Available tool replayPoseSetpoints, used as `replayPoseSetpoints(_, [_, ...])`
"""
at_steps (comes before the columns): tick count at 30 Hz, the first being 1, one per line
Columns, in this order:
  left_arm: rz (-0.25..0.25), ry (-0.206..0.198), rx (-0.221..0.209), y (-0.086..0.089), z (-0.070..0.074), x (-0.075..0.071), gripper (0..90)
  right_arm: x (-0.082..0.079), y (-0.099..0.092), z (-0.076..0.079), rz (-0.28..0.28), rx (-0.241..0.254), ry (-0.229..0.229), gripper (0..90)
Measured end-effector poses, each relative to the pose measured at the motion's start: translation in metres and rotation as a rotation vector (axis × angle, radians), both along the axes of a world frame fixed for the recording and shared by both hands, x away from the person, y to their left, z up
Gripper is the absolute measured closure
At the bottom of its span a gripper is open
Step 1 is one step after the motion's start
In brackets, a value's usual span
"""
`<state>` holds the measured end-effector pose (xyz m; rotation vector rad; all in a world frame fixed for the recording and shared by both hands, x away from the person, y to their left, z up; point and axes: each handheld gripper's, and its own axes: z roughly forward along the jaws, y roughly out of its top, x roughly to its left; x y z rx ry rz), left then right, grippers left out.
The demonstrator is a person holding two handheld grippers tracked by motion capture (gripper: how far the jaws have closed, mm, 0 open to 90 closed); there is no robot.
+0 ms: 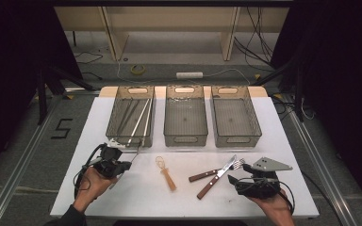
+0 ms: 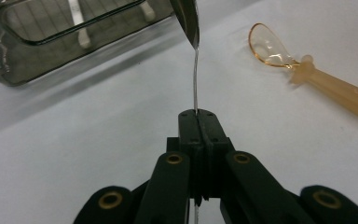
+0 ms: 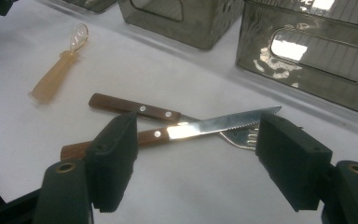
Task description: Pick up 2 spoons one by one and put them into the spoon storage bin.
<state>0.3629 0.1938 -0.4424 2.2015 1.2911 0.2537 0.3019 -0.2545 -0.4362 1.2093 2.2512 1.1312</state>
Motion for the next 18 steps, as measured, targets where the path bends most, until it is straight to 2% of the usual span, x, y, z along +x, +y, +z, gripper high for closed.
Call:
replayPoseSetpoints(9, [-0.043, -0.01, -0.017, -0.007, 0.007, -0.005, 89.2, 0.0, 0.0, 0.0, -0.001, 0.0, 0.001, 30.7])
replayPoseSetpoints(13, [-0.059, -0.051, -0.034, -0.011, 0.015, -0.007, 89.2, 0.0, 0.0, 0.0, -0.001, 0.003, 0.002, 30.7])
replayPoseSetpoints(18, [-0.068, -0.079, -0.066, -0.017, 0.02, -0.004, 89.2, 0.0, 0.0, 0.0, -0.002, 0.004, 0.005, 30.7])
